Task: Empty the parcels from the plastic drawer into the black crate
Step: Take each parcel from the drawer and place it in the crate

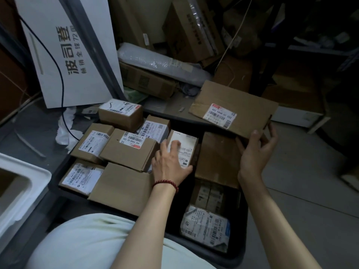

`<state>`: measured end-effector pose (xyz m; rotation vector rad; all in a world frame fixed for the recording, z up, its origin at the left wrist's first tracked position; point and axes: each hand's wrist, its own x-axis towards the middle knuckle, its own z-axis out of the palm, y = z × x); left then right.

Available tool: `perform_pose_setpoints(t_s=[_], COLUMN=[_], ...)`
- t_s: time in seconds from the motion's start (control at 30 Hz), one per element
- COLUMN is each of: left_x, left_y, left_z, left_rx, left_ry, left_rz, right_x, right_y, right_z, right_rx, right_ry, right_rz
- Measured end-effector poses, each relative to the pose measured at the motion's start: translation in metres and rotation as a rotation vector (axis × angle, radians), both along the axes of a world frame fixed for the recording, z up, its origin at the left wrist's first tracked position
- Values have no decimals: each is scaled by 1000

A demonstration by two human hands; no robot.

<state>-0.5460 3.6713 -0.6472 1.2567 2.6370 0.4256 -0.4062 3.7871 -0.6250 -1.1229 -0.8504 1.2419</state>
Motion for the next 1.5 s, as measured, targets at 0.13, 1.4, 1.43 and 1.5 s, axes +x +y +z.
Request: perform_pose_setpoints(t_s=[0.13, 1.4, 1.43, 1.5], left_x=[-2, -29, -31, -33], left_y=[3, -75, -88, -118], left_z=[-18, 21, 24, 29], left_rx=[-72, -145, -143, -147], left_ry=[-44, 302, 305, 315], left_rz=[-74, 215, 273, 376], right_x=[0, -47, -60, -85], right_y=[-5, -73, -83, -107], right_z=[-7, -10, -6, -1], right_rx=[-20, 437, 472, 552], right_ry=[-4, -1297, -1304, -1313], right_rz=[39, 703, 748, 853])
